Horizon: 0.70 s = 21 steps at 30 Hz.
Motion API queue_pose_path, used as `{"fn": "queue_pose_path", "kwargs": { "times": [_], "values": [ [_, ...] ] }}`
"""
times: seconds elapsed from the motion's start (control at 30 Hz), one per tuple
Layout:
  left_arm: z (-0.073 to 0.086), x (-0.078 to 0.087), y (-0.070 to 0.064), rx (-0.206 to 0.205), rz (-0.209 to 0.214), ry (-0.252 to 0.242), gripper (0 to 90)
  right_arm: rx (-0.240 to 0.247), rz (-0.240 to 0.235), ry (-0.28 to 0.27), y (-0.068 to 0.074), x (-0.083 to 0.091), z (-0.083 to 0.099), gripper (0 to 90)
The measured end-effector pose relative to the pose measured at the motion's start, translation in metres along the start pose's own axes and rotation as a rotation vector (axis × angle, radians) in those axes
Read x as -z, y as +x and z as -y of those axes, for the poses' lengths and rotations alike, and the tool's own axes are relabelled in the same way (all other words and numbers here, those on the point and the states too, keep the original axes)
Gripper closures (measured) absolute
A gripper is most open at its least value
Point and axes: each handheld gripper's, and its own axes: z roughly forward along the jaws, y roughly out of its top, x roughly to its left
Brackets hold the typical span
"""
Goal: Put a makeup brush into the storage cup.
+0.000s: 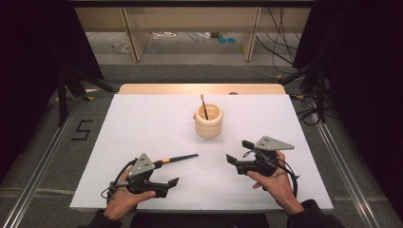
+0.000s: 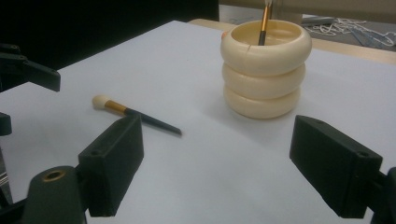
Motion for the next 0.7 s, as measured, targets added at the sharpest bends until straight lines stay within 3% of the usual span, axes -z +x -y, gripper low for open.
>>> {"fn": "queue_pose_path", "kwargs": {
  "times": [0.27, 0.53, 0.7],
  "values": [
    [0.000, 0.001, 0.000, 0.001, -0.001, -0.011, 17.2, -0.021, -0.014, -0.019, 0.004, 0.004, 0.005, 16.5],
    [-0.001, 0.003, -0.001, 0.005, -0.001, -0.024, 17.2, -0.009, -0.025, 0.011, 0.011, 0.010, 0.011, 16.2],
    [-0.002, 0.002, -0.001, 0.002, -0.002, -0.028, 17.2, -0.002, -0.033, -0.005, 0.013, 0.011, 0.014, 16.3]
  ]
}}
